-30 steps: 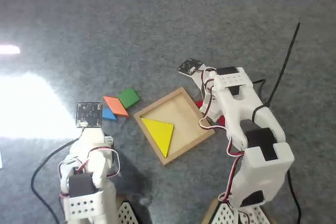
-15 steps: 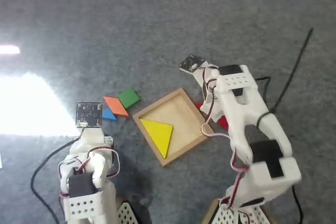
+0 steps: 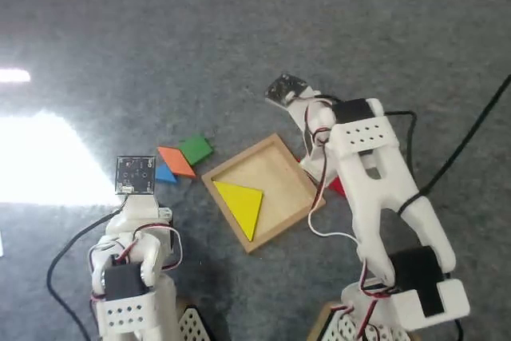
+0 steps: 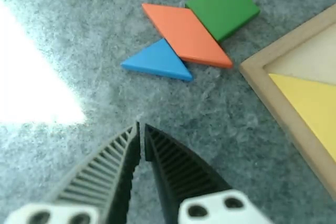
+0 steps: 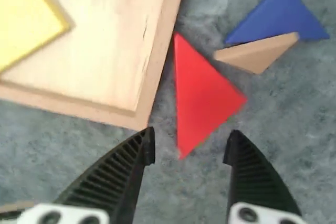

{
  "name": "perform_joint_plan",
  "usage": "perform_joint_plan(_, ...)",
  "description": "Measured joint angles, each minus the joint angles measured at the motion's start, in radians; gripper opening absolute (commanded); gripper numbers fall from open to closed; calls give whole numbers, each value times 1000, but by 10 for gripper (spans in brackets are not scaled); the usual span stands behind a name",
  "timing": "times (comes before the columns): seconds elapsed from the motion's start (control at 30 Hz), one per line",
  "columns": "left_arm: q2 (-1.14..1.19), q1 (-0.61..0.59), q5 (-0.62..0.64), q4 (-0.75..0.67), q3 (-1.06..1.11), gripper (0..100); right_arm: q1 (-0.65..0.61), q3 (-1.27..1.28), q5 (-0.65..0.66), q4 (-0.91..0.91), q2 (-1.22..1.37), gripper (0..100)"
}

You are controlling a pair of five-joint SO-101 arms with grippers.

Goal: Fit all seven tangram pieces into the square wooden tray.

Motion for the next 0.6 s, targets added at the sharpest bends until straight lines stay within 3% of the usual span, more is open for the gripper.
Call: perform_joint_plan(0.6,0,0,0,0,0,14,48,54,60,-256,276,345)
